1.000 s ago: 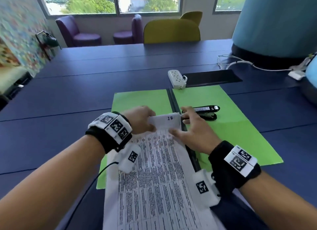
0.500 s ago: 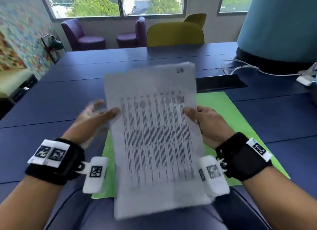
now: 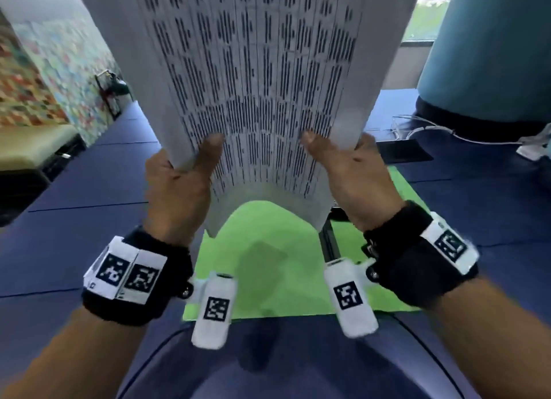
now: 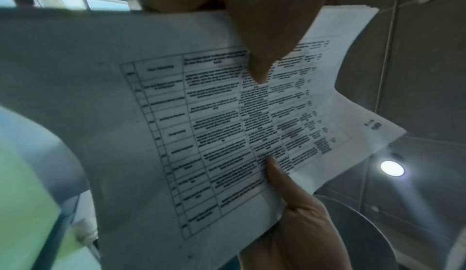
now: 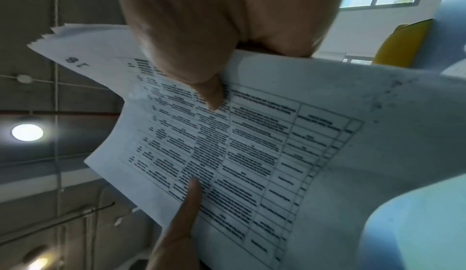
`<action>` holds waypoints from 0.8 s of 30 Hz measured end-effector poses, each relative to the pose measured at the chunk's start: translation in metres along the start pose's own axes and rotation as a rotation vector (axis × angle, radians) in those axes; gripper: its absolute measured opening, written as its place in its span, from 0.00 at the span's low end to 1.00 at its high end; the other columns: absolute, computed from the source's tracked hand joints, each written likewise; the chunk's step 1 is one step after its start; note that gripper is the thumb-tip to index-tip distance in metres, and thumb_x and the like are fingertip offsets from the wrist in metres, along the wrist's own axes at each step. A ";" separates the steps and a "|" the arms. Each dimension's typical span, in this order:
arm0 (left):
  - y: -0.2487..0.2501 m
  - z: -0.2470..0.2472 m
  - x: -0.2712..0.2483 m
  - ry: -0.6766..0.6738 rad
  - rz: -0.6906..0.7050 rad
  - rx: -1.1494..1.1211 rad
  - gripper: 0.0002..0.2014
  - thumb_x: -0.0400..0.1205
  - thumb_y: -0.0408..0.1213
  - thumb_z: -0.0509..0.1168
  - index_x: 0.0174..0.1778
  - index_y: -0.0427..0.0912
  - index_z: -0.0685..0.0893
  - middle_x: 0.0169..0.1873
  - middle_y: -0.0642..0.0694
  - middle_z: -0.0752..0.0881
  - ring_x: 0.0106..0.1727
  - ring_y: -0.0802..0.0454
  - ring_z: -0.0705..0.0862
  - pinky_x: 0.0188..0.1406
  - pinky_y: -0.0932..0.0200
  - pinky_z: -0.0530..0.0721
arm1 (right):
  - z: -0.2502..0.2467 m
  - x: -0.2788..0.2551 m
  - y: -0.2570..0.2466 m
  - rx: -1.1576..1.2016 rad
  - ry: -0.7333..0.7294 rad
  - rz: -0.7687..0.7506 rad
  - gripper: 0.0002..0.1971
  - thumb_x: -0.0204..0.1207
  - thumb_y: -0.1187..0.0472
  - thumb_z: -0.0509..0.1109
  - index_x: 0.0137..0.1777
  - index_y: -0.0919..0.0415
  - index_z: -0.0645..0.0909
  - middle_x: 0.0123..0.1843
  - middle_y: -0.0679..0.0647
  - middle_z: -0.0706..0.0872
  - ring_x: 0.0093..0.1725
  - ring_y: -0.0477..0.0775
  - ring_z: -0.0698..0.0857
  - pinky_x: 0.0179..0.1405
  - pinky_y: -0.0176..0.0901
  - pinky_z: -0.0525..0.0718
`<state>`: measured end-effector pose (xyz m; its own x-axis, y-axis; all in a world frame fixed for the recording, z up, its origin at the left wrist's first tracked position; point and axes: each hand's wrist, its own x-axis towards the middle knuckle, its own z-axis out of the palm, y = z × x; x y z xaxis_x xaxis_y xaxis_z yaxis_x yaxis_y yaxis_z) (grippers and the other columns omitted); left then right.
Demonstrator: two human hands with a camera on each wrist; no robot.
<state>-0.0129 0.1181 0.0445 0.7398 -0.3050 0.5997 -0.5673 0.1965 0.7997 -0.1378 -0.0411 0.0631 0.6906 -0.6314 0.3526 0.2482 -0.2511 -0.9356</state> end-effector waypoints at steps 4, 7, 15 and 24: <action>-0.056 -0.010 -0.042 -0.092 -0.414 -0.024 0.06 0.78 0.52 0.74 0.44 0.55 0.90 0.40 0.64 0.91 0.45 0.66 0.87 0.61 0.54 0.85 | 0.000 -0.033 0.048 -0.251 -0.197 0.169 0.08 0.84 0.56 0.69 0.46 0.58 0.86 0.43 0.63 0.91 0.44 0.67 0.88 0.43 0.63 0.86; -0.076 -0.014 -0.051 -0.205 -0.557 0.015 0.11 0.78 0.54 0.74 0.40 0.50 0.89 0.43 0.50 0.88 0.45 0.52 0.83 0.54 0.52 0.81 | -0.004 -0.038 0.057 -0.323 -0.263 0.247 0.14 0.85 0.56 0.67 0.35 0.47 0.77 0.25 0.39 0.81 0.25 0.40 0.76 0.30 0.31 0.74; -0.073 -0.037 -0.069 -0.467 -0.780 0.177 0.11 0.85 0.43 0.70 0.47 0.38 0.90 0.33 0.52 0.92 0.31 0.61 0.89 0.40 0.65 0.87 | -0.015 -0.049 0.070 -0.383 -0.303 0.521 0.13 0.86 0.53 0.65 0.50 0.63 0.83 0.36 0.61 0.81 0.33 0.56 0.81 0.30 0.43 0.77; -0.060 -0.016 -0.104 -0.526 -0.906 0.020 0.16 0.80 0.45 0.73 0.55 0.35 0.91 0.56 0.32 0.91 0.53 0.37 0.88 0.58 0.41 0.83 | -0.041 -0.052 0.073 -0.333 -0.284 0.701 0.22 0.87 0.54 0.62 0.76 0.67 0.70 0.76 0.70 0.76 0.77 0.73 0.72 0.78 0.62 0.70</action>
<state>-0.0496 0.1531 -0.0655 0.6432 -0.6979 -0.3150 0.1113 -0.3218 0.9402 -0.1838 -0.0567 -0.0231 0.7668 -0.5245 -0.3702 -0.4873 -0.1001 -0.8675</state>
